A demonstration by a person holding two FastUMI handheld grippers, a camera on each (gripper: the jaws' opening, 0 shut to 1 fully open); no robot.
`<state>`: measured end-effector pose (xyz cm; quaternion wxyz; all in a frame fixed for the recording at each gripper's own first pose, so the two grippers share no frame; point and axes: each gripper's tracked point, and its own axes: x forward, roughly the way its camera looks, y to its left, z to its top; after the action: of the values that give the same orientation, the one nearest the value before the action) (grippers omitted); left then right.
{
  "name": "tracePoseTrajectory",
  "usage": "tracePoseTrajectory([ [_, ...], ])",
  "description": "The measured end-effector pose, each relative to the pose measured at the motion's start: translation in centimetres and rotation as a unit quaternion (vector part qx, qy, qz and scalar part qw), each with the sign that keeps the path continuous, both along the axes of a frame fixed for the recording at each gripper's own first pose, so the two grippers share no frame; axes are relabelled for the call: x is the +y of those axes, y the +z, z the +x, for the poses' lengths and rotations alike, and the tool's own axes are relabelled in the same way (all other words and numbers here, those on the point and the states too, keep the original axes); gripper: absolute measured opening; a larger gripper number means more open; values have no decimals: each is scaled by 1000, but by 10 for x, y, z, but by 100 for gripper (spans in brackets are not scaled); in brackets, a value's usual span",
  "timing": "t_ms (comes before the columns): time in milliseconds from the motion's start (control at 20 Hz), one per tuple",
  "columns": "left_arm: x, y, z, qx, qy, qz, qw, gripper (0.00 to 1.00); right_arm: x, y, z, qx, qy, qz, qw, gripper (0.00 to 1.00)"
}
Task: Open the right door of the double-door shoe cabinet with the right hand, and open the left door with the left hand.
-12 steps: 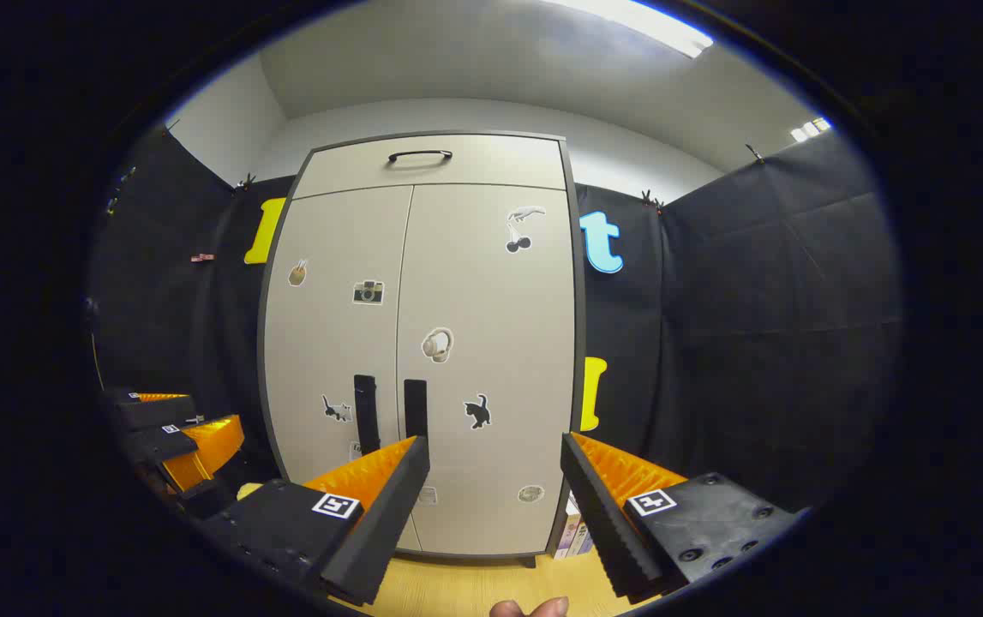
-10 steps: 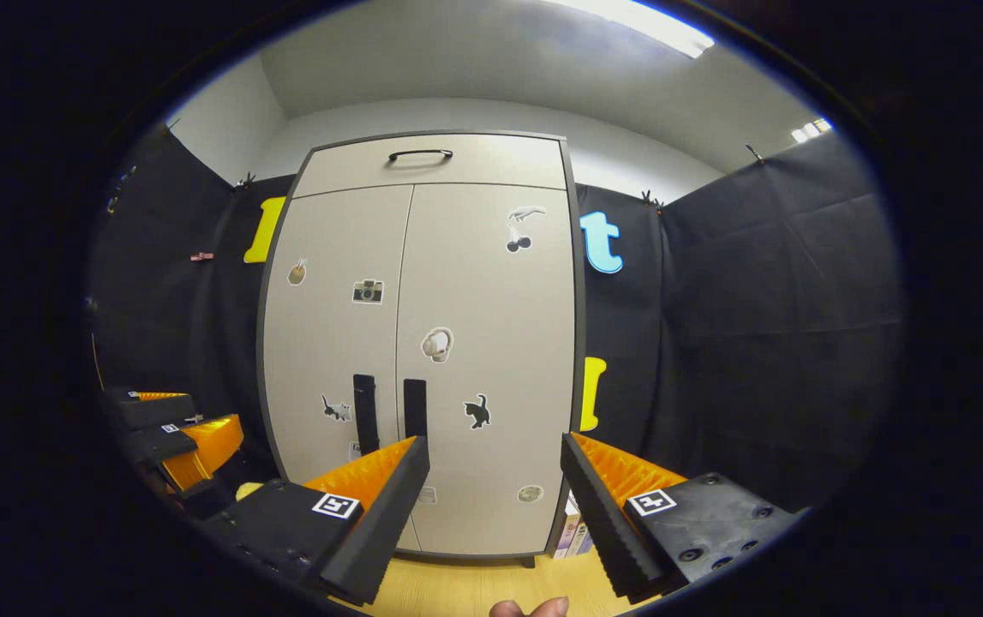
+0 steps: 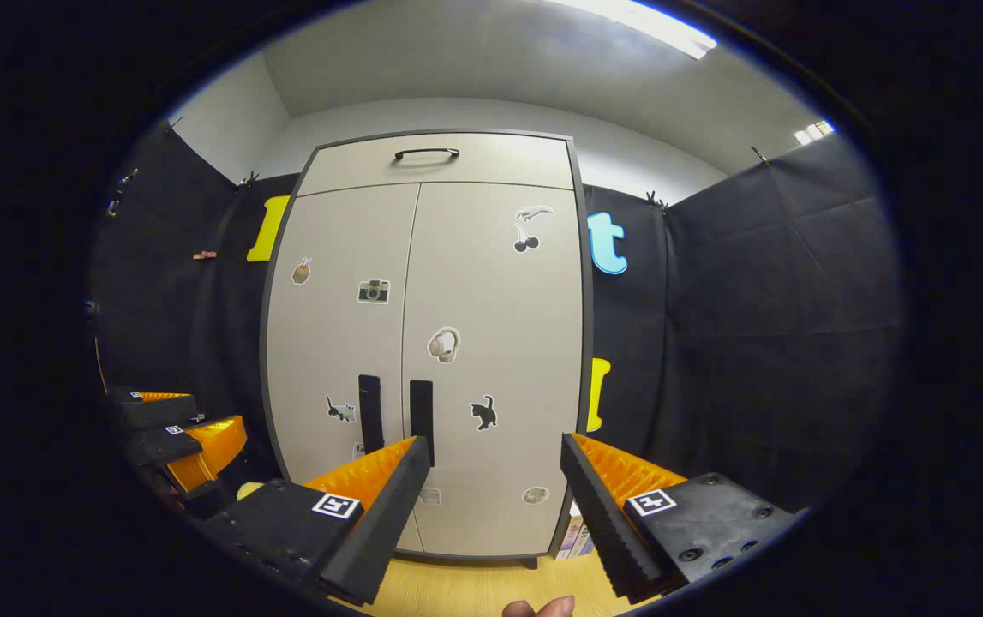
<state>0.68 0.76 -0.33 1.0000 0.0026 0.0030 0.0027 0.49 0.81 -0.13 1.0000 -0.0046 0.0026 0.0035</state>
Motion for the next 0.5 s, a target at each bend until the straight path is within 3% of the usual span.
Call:
tracePoseTrajectory([
  [500, 3, -9, 4, 10, 0, 6, 1000, 95, 20, -10, 20, 14, 23, 7, 1000, 98],
])
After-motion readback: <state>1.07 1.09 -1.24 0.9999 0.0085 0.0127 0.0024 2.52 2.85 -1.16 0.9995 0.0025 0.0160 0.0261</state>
